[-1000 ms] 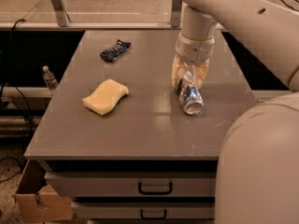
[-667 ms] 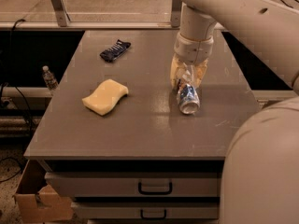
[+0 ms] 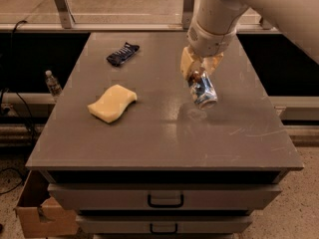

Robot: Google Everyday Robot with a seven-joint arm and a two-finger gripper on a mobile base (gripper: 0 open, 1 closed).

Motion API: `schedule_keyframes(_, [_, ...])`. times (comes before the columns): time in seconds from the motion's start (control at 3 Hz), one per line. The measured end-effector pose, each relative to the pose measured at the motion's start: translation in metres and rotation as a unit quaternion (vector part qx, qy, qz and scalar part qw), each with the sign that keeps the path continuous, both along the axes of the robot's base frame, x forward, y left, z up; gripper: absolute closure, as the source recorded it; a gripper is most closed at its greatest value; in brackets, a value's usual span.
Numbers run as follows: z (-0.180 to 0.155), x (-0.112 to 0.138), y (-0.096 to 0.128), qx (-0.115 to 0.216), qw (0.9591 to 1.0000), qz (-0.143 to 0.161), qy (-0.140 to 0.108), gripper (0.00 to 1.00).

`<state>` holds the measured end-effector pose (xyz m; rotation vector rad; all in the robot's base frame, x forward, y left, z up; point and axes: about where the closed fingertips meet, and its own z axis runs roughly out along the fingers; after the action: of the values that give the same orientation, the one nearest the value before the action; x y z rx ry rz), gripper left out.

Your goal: Place redbull can upright

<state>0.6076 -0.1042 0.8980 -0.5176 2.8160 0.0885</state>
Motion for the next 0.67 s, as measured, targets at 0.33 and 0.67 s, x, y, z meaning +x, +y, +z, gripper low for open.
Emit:
schedule_keyframes(0.33, [0.0,0.0,0.0,0.0,1.0,0.0,0.0,1.0])
schedule_keyframes(0.67, [0.0056,-0.0008,-0.0017,0.007,0.9998,0.017,-0.008,1.0])
